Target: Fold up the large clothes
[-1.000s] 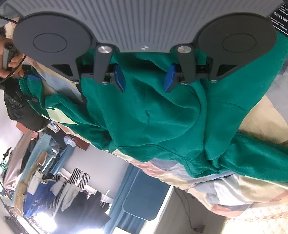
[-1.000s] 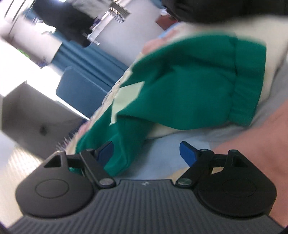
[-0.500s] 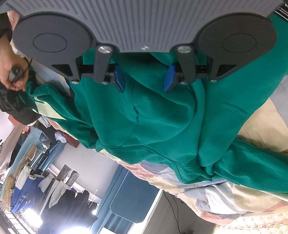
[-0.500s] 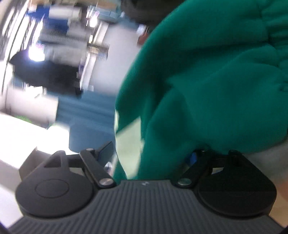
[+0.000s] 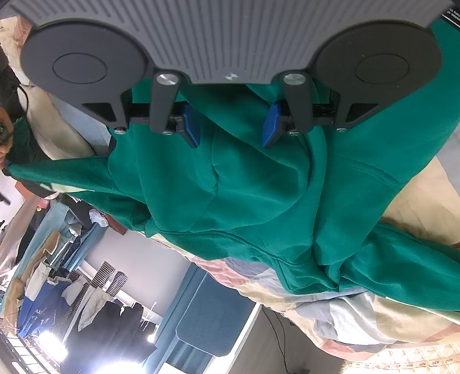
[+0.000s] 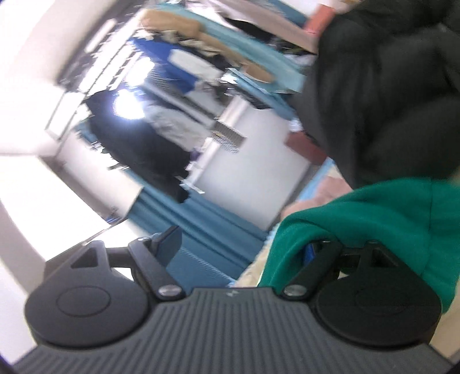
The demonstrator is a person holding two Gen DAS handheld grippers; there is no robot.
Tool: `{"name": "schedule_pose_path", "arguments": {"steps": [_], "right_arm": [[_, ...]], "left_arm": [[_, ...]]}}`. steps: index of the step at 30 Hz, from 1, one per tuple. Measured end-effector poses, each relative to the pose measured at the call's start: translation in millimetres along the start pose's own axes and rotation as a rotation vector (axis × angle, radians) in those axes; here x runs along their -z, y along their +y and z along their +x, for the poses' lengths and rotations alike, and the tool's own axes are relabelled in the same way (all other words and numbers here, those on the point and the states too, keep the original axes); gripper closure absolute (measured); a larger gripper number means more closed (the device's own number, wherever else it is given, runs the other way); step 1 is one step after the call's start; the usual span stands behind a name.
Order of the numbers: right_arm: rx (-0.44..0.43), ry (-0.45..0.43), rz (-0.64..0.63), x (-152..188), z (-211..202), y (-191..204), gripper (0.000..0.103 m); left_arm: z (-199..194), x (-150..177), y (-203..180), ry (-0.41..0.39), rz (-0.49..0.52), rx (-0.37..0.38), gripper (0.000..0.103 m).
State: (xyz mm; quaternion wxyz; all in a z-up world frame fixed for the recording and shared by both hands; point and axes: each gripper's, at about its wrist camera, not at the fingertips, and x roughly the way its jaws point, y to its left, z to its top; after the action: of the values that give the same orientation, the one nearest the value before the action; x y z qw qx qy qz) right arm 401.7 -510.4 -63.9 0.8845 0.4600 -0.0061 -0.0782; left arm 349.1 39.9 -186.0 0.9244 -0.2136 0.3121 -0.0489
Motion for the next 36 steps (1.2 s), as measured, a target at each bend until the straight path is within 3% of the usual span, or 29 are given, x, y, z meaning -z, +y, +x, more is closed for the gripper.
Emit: {"name": "schedule_pose_path", "arguments": {"steps": [3,6,10,15,19,22,24,27,29,32,36], "right_arm": [[-0.062,0.029,-0.122,-14.5,-17.0,9.6,0.020],[0.000,0.041,-0.136,-11.7,-29.3,1.2,0.021],[0.156,0.069,0.040,-3.0,-36.9,-46.5,0.020],[0.253,0.121,0.294,15.6,-36.4,-103.7,0.020],[0.260,0.096,0.352,15.1,-28.1,-117.7,0.020],[0.280,0.043,0.315,9.9,-22.2,-113.2,0.020],[0.310,0.019,0.250,4.5,-14.7,-107.5,0.025],[0.380,0.040,0.182,-1.3,-8.9,-109.0,0.050],[0.416,0.055,0.123,-2.4,-9.7,-108.6,0.073],[0.422,0.066,0.001,-6.4,-13.3,-90.4,0.085],[0.379,0.056,-0.133,-17.8,-18.6,-49.3,0.088]], "left_arm": [[-2.1,0.4,-0.5,-0.001,0.013,-0.001,0.050],[-3.9,1.3,-2.0,0.000,0.023,-0.005,0.050],[-7.0,1.5,-3.9,-0.003,0.031,-0.001,0.050],[-6.4,3.0,-6.7,0.004,0.050,-0.008,0.050],[-0.2,4.3,-7.7,0.022,0.069,-0.027,0.050],[6.7,7.9,-9.6,0.040,0.096,-0.052,0.050],[12.2,10.2,-12.8,0.056,0.124,-0.071,0.050],[19.0,13.4,-17.0,0.074,0.160,-0.093,0.050],[21.5,15.6,-18.5,0.080,0.178,-0.100,0.050],[22.3,15.0,-17.5,0.084,0.155,-0.095,0.050],[19.9,10.4,-12.5,0.091,0.113,-0.076,0.050]]}}
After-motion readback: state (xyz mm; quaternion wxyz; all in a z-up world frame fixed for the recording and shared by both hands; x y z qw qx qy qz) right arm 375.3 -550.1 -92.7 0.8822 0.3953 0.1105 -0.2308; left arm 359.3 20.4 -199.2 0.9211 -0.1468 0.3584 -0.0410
